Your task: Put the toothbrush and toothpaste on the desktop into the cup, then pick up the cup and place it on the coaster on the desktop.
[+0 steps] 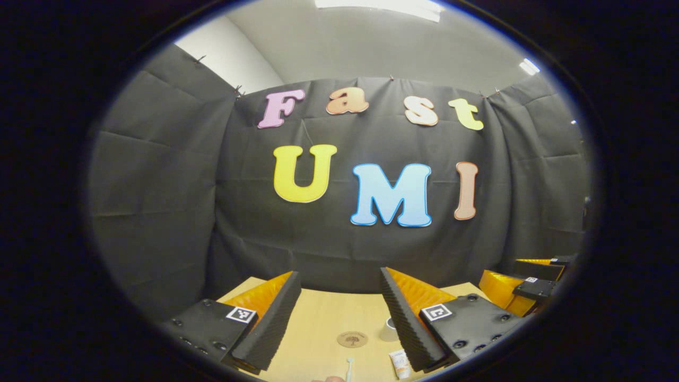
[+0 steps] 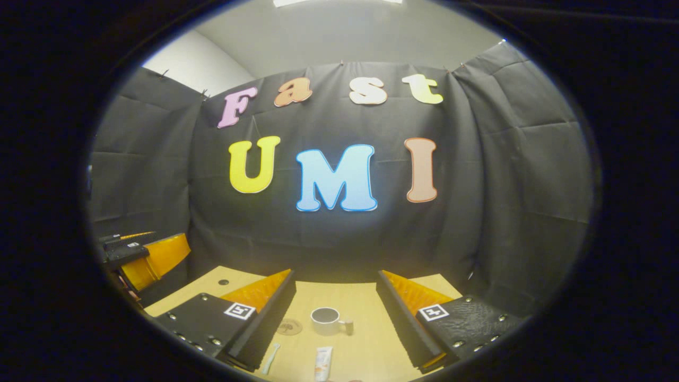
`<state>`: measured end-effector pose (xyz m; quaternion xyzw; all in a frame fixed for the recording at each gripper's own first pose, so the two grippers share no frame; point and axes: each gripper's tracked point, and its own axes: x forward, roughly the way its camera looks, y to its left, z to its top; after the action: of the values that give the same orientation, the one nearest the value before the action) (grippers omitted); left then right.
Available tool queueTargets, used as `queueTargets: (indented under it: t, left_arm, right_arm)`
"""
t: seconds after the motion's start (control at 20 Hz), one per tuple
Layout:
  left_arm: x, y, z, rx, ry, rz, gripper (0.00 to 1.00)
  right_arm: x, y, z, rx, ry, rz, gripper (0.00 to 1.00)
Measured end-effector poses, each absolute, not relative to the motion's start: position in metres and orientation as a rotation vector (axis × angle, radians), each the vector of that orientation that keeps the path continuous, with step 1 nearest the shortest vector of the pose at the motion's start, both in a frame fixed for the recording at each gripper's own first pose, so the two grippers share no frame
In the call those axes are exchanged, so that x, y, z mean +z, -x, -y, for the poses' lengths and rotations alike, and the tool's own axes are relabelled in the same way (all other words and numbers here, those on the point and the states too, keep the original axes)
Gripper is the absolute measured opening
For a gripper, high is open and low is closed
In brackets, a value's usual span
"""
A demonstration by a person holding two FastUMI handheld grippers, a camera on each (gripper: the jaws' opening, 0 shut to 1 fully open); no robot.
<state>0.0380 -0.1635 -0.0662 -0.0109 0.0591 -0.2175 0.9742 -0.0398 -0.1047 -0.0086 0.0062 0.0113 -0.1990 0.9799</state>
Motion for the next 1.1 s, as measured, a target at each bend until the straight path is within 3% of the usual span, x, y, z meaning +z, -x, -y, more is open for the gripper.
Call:
queueTargets:
  t: [0.3, 0.65, 1.1]
  left_arm:
    - [-0.091, -0.042, 0.169, -0.46, -0.045, -0.166, 0.98]
    - [-0.2, -0.039, 0.184, -0.499, -0.119, -0.436, 0.97]
    - [-0.282, -0.038, 0.171, -0.461, -0.133, -0.683, 0.97]
  right_arm:
    - [-0.043, 0.023, 0.102, -0.359, 0.024, -0.119, 0.96]
    - [-0.104, 0.002, 0.111, -0.291, -0.006, -0.326, 0.96]
    - [-0.184, -0.003, 0.113, -0.273, -0.133, -0.59, 0.96]
